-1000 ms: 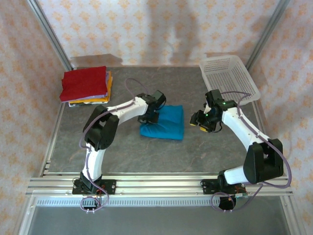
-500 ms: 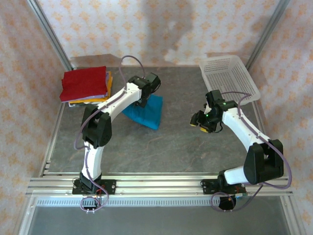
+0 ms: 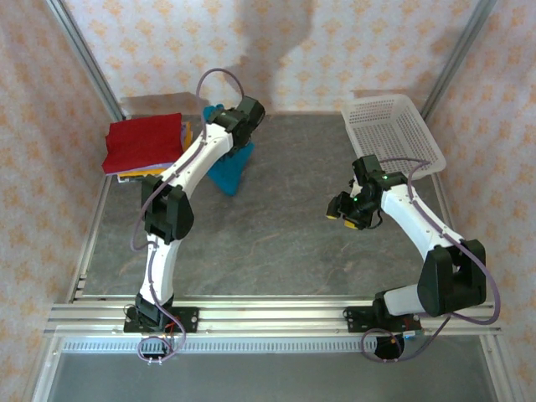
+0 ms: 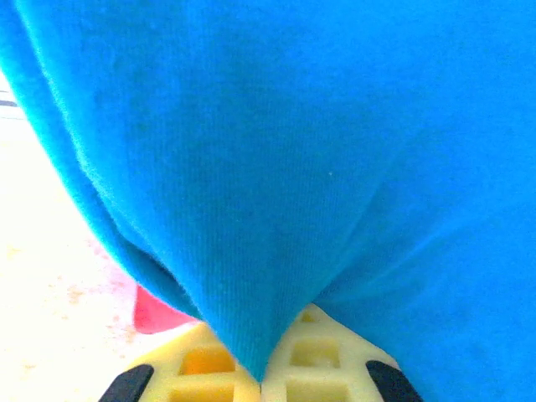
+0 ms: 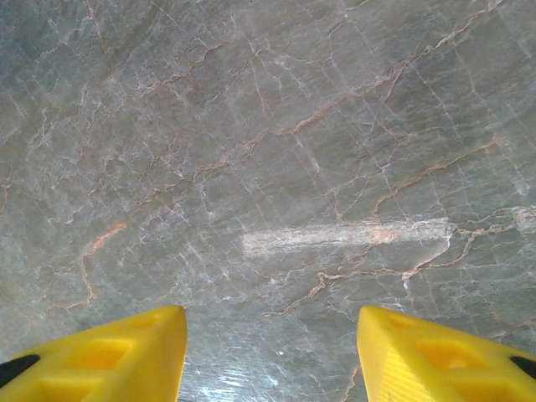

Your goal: Fold and stack the t-shirts

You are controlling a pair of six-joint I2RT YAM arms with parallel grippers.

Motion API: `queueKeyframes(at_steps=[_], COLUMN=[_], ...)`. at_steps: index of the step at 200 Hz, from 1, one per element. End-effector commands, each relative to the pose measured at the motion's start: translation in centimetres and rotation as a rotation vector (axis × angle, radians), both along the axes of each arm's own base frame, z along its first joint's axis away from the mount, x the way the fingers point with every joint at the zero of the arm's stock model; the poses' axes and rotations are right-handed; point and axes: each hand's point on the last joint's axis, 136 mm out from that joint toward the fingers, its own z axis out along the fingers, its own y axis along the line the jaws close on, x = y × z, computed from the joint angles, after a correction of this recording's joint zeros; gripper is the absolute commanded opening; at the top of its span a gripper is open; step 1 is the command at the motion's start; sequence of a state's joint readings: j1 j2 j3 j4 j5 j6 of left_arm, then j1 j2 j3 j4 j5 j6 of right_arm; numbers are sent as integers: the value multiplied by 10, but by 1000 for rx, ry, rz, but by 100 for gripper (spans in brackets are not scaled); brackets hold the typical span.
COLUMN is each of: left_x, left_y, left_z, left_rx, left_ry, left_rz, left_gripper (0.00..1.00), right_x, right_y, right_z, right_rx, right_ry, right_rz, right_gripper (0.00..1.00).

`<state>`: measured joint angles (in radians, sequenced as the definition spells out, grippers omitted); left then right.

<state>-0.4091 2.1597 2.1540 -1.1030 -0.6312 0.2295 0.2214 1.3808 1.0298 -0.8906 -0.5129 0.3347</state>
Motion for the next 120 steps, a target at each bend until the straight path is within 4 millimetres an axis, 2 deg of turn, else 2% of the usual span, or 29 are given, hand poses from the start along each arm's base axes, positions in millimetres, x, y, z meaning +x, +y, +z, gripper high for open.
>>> queueKeyframes(at_steps=[1, 65, 120], left_x=[9, 32, 29], left_y=[20, 38, 58], left_z=[41, 99, 134], left_rx=[94, 117, 116], left_ry=[-62, -169, -230], left_rz=[-12, -34, -14], left_gripper=[0, 0, 0], right_x=[3, 7, 14], right_y=[-3, 1, 3], right_z=[12, 17, 23], right_rx=[-4, 8, 9], right_ry=[-32, -22, -23], right_rz=[3, 19, 21], right_gripper=[56, 56, 56])
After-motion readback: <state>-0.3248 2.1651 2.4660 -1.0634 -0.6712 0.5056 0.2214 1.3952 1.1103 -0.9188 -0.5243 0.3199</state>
